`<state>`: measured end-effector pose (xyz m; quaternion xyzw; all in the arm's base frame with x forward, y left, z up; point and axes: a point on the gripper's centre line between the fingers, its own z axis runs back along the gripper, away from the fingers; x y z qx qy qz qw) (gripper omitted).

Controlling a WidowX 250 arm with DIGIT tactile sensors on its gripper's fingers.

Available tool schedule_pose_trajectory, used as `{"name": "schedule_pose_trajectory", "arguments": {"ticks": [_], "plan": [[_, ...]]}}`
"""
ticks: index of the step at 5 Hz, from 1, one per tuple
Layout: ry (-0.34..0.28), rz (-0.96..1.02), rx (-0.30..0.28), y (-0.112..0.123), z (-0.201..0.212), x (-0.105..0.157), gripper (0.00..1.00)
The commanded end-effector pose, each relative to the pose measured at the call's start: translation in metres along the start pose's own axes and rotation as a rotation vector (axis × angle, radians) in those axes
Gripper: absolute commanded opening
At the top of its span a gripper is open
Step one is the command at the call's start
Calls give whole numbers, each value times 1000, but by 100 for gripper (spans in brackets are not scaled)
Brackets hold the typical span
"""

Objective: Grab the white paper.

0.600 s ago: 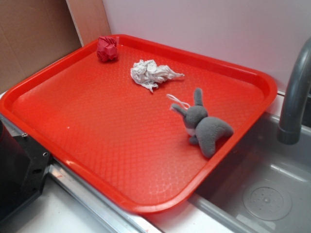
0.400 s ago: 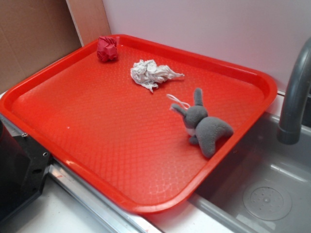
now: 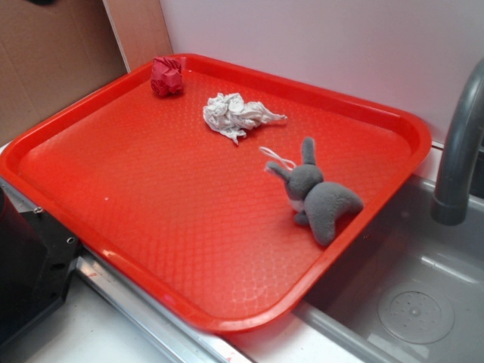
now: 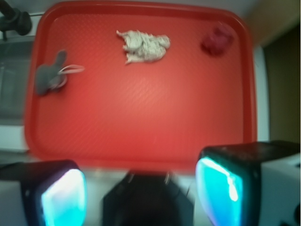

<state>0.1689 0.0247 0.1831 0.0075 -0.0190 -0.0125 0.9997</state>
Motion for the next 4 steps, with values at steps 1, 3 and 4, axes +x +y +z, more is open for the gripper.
{"name": "schedule_pose_trajectory", "arguments": {"ticks": [1, 3, 4], "plan": [[-188, -298, 89, 14, -70, 109, 100], [-198, -594, 89, -28, -120, 138, 100], [-172, -642, 40, -36, -129, 127, 100]]}}
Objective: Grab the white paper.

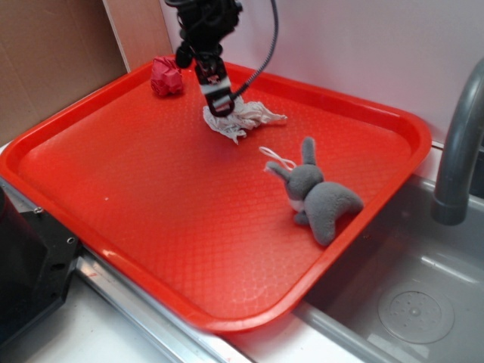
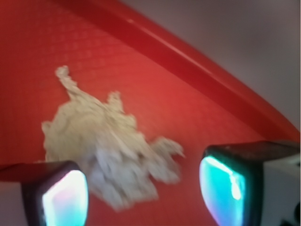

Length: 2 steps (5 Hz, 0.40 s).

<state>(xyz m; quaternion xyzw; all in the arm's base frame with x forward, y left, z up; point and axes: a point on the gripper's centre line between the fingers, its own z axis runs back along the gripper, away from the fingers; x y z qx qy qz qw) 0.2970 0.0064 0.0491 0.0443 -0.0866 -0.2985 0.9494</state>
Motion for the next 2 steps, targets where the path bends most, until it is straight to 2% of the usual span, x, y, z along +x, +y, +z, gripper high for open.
{"name": "schedule_pose_trajectory", "arguments": {"ticks": [1, 2], "plan": [[-16, -63, -49, -13, -1, 17, 100], [43, -48, -60, -6, -24, 22, 100]]}}
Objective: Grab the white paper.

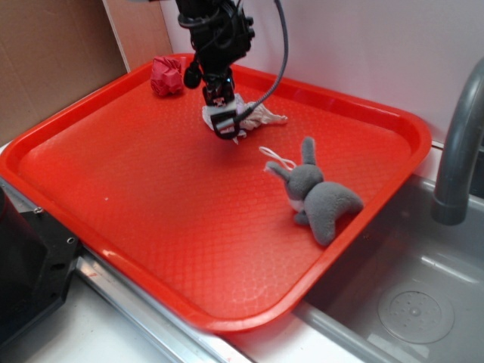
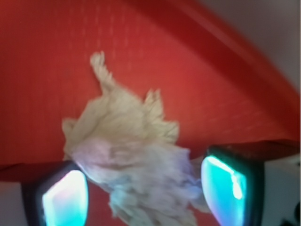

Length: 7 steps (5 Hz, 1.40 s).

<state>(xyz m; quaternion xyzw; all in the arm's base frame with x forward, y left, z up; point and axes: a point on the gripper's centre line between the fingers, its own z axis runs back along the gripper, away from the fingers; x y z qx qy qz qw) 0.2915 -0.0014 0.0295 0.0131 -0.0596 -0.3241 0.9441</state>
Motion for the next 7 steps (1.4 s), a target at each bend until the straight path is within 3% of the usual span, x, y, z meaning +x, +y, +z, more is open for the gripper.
{"name": "schedule_pose_trajectory", "arguments": {"ticks": [1, 2, 3, 4, 5, 6, 7], "plan": [[61, 70, 29, 16, -18, 29, 0], [-3, 154, 67, 27, -1, 28, 0], [-19, 353, 201, 39, 46, 17, 0], [40, 586, 304, 35, 101, -25, 0], [42, 847, 262, 17, 131, -63, 0], [73, 1111, 166, -27, 155, -79, 0], [119, 1142, 65, -56, 176, -83, 0]]}}
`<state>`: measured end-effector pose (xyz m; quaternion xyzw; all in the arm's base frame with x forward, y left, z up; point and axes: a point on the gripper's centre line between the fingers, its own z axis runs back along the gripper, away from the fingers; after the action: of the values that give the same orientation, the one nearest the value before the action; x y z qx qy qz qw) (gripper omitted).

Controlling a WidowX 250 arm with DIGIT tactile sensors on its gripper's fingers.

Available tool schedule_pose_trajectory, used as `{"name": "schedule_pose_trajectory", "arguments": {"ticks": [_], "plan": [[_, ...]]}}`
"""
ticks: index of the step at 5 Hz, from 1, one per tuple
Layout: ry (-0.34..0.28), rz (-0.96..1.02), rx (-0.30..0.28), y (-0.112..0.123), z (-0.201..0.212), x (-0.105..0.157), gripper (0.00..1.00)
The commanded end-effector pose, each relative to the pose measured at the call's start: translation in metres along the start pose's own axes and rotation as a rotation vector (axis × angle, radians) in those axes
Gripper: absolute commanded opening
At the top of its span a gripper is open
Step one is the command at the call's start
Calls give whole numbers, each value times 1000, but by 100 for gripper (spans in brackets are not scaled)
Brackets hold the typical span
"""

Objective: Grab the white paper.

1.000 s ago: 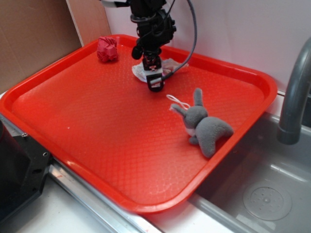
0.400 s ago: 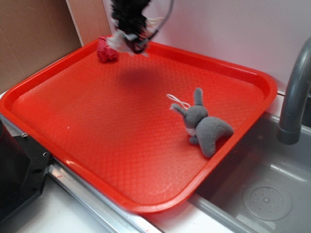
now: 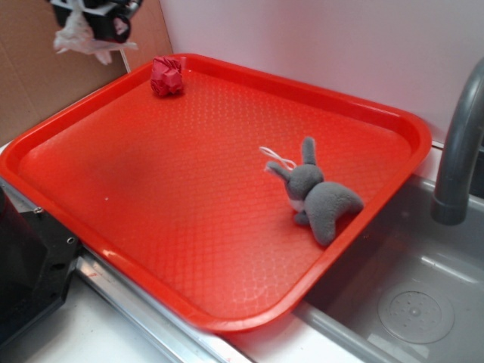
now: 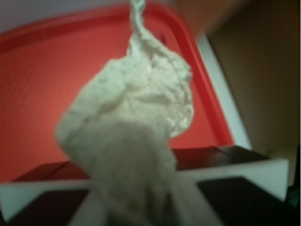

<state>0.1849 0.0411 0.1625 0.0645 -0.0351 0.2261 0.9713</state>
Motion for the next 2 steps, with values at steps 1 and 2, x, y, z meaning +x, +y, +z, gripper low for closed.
{"name": "schedule_pose_trajectory", "arguments": {"ticks": [1, 2], "plan": [[86, -13, -117, -26, 60, -33, 0], [79, -27, -133, -38, 75, -33, 0]]}}
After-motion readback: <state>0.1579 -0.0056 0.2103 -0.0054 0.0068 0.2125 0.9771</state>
